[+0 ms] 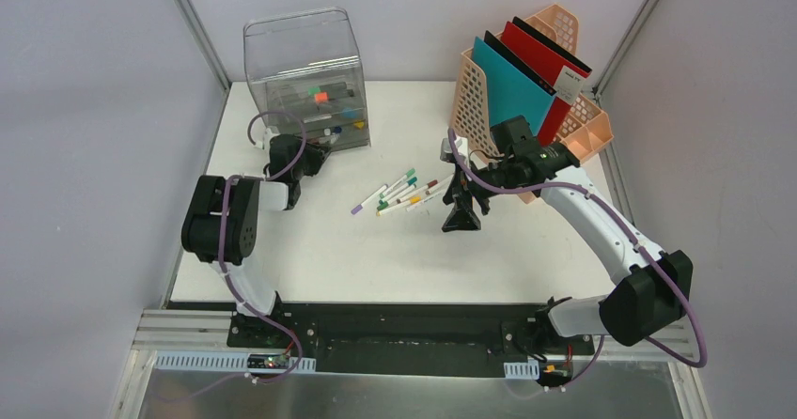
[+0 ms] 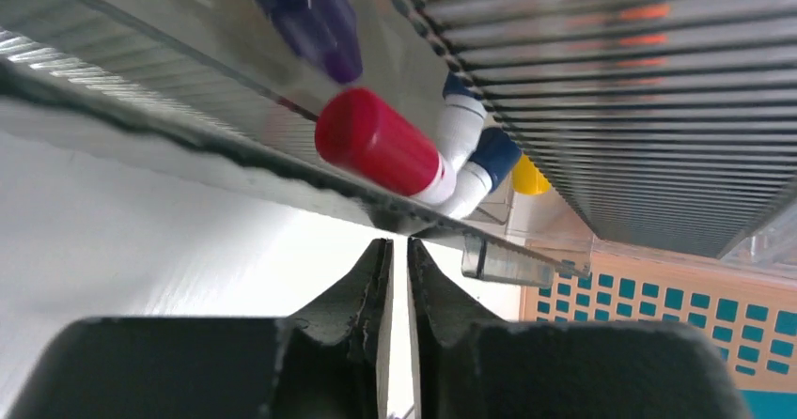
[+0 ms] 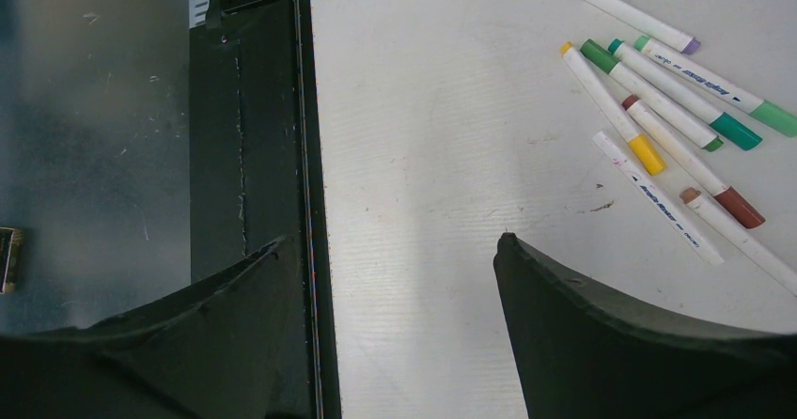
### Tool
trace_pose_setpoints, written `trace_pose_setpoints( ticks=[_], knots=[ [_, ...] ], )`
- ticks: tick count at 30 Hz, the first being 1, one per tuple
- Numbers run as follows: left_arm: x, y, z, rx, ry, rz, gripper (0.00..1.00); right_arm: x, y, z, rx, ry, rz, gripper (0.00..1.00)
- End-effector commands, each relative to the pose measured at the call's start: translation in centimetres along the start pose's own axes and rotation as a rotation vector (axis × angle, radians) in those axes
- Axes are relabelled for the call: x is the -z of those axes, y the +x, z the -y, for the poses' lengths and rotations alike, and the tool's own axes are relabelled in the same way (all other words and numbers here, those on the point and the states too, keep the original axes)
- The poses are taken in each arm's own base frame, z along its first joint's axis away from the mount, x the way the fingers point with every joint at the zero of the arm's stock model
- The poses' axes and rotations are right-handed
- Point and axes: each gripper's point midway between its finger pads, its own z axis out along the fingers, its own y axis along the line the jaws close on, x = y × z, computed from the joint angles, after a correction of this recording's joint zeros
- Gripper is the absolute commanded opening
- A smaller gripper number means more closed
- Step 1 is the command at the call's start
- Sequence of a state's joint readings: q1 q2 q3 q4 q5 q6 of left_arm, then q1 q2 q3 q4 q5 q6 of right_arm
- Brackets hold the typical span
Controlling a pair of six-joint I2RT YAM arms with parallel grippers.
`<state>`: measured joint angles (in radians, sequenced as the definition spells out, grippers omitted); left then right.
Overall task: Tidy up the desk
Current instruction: Close the drawer in the storage box.
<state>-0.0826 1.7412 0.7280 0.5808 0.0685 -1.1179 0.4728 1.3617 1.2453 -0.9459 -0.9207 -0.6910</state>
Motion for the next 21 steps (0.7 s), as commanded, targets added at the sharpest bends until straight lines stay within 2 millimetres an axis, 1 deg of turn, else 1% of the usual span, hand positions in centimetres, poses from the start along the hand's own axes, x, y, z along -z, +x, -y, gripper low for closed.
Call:
trace_pose_setpoints(
  ticks=[1,4,7,8,13,15,17,18,19,20,21],
  knots=[
    [-1.4,-2.4,5.0,0.001,0.186,0.055,0.18,0.7,-1.3,0.0,0.072,0.015,0.028,0.8],
    [-1.9,-2.5,5.1,-0.015,0.191,0.058,0.25,0.6,-1.3,0.0,0.071,0.017,0.026,0.8],
    [-1.6,-2.4,5.4,-0.047,0.212,0.05,0.3,0.7,-1.3,0.1,0.073,0.018,0.025,0.8],
    [-1.3,-2.2,5.4,-0.061,0.218,0.047,0.32,0.6,-1.2,0.1,0.072,0.019,0.025,0.8],
    [0.4,-2.2,5.4,-0.166,0.254,0.074,0.45,0.6,-1.1,0.2,0.073,0.021,0.018,0.8],
    [1.2,-2.4,5.3,-0.202,0.265,0.092,0.46,0.5,-1.0,0.3,0.071,0.022,0.013,0.8],
    [2.0,-2.5,5.3,-0.222,0.288,0.105,0.44,0.5,-0.9,0.4,0.07,0.026,0.01,0.8],
    [2.2,-2.6,4.8,-0.203,0.272,0.118,0.4,0.5,-0.9,0.4,0.069,0.026,0.008,0.8],
    [2.4,-2.8,4.2,-0.16,0.239,0.125,0.29,0.5,-0.8,0.5,0.068,0.028,0.007,0.8],
    [2.2,-2.8,2.9,-0.099,0.172,0.111,0.24,0.5,-0.8,0.5,0.065,0.027,0.005,0.8],
    [2.1,-2.6,1.8,-0.061,0.107,0.098,0.22,0.4,-0.7,0.6,0.065,0.028,0.003,0.8]
  ],
)
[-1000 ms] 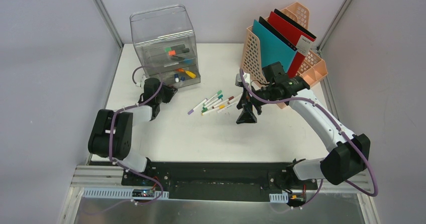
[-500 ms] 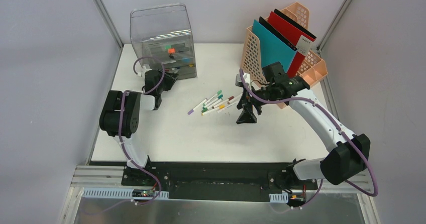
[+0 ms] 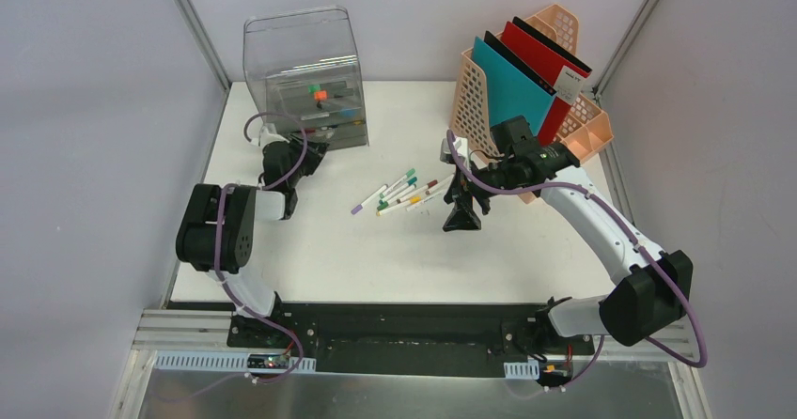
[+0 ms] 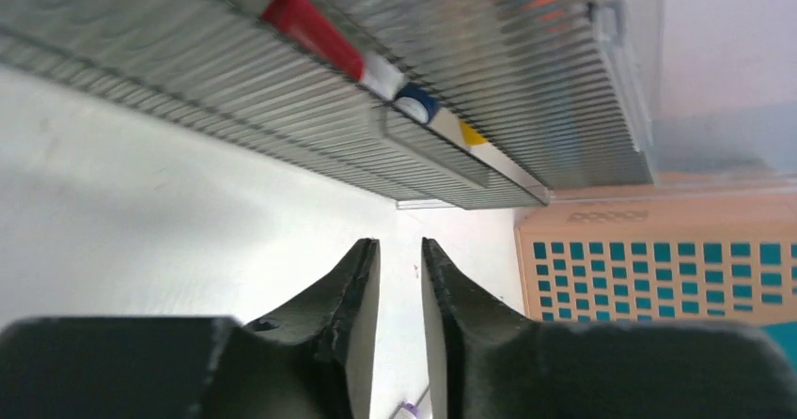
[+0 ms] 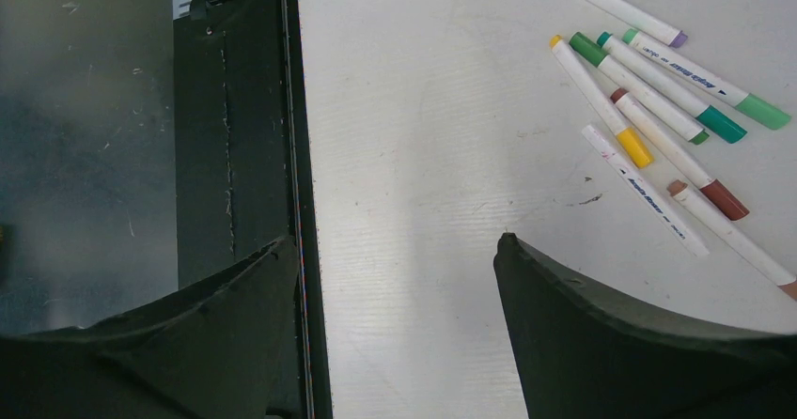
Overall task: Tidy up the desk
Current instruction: Close the drawer in the storage box.
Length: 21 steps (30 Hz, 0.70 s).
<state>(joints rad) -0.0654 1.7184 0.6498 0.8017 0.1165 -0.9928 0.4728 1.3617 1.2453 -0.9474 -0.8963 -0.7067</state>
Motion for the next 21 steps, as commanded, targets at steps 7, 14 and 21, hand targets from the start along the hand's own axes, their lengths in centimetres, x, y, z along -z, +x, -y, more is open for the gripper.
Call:
trace_pose_setpoints(
  ticks=[7,14,21],
  knots=[
    [-0.4,-1.7,-2.2,0.121,-0.17,0.056,0.03,0.2,-0.8,0.4,0.043,0.006,0.012,0.8],
    [-3.5,-3.5,0.4,0.152,-0.023,0.117,0.08,0.2,-0.8,0.4,0.043,0.003,0.014,0.8],
    [-4.3,-3.9,1.5,0.137,0.043,0.125,0.31,0.3,-0.9,0.3,0.048,0.006,0.015,0.8]
  ],
)
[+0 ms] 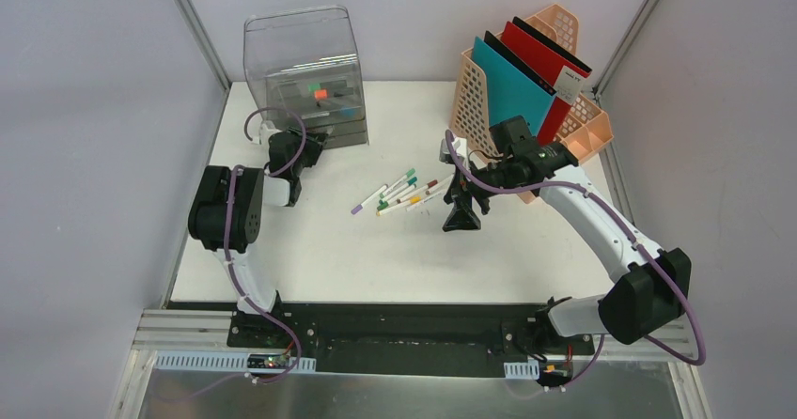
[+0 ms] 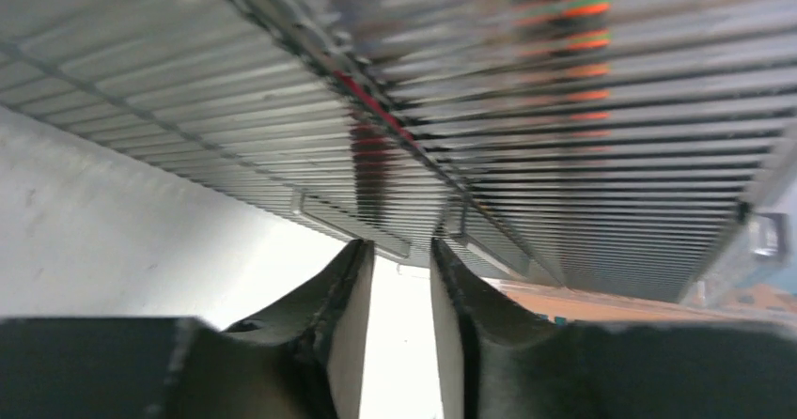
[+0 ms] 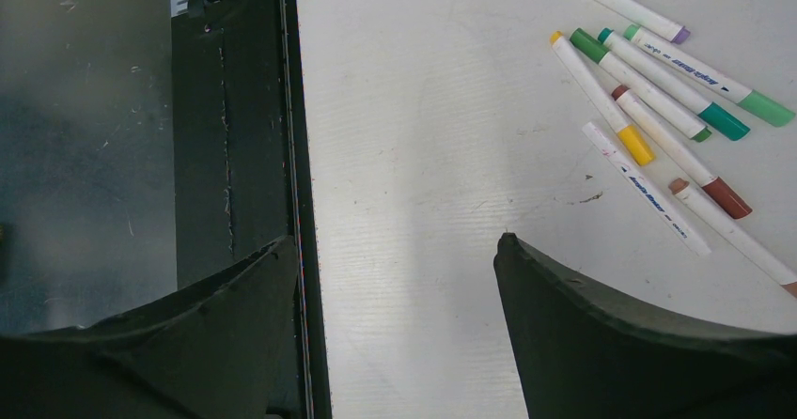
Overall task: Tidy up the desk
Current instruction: Close the drawer in the storage box, then open the drawer in the storage box.
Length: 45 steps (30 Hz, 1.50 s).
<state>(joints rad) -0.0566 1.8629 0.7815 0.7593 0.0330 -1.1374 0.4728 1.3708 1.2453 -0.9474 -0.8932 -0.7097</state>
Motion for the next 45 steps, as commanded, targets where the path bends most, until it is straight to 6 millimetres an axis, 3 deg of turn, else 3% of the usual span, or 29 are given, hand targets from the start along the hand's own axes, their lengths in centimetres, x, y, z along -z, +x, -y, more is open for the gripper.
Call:
trace_pose_setpoints(
  ticks=[1,7,13,16,23,45],
  knots=[
    [-0.3,-2.0,3.7,-0.015,0.144,0.062,0.35,0.5,-1.1,0.1,0.053,0.008,0.021,0.8],
    [1.2,-1.6,3.5,-0.091,0.211,0.067,0.47,0.5,-1.1,0.0,0.054,0.005,0.021,0.8],
    [2.6,-0.7,2.6,-0.133,0.299,0.041,0.49,0.5,-1.1,0.0,0.054,0.005,0.021,0.8],
    [2.2,-0.2,0.5,-0.075,0.243,0.011,0.48,0.5,-1.1,0.0,0.055,0.005,0.022,0.8],
    [0.8,-0.2,-1.0,0.0,0.213,0.026,0.47,0.5,-1.1,0.0,0.056,0.005,0.022,0.8],
    [-2.4,-0.7,-0.8,0.079,0.264,0.054,0.45,0.5,-1.0,0.1,0.054,0.004,0.02,0.8]
  ],
)
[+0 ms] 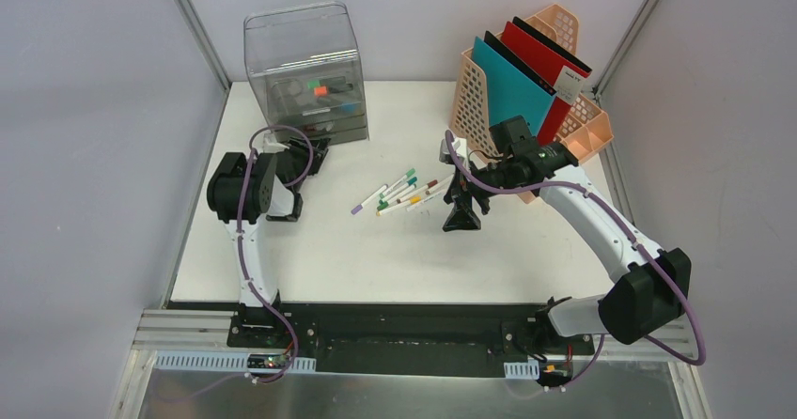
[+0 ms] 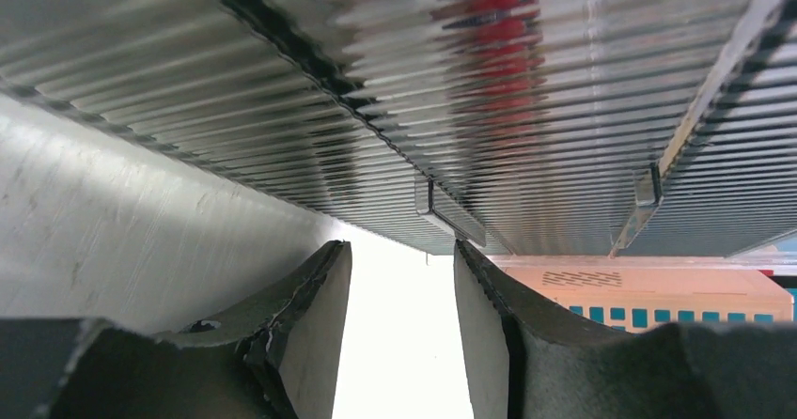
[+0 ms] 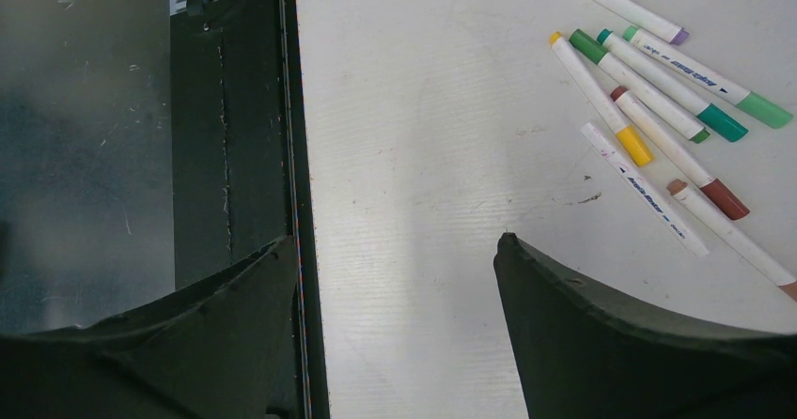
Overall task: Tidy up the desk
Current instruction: Open the drawer in the storage box.
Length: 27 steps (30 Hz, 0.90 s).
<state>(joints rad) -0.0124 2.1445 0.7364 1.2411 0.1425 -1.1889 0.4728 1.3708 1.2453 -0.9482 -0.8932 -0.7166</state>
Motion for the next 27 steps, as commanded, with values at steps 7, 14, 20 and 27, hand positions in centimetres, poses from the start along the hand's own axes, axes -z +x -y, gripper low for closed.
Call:
trace_pose_setpoints(
  ticks=[7,14,20,27],
  knots=[
    [-0.4,-1.9,1.6,0.026,0.126,0.058,0.43,0.5,-1.0,0.0,0.047,0.003,0.019,0.8],
    [0.8,-1.4,1.9,0.008,0.125,0.037,0.48,0.4,-1.0,0.0,0.048,0.002,0.02,0.8],
    [0.7,-1.7,2.2,0.012,0.134,0.041,0.5,0.5,-1.1,0.0,0.049,0.002,0.021,0.8],
    [-0.2,-2.0,2.7,0.033,0.152,0.045,0.55,0.5,-1.0,0.0,0.047,0.002,0.02,0.8]
  ],
)
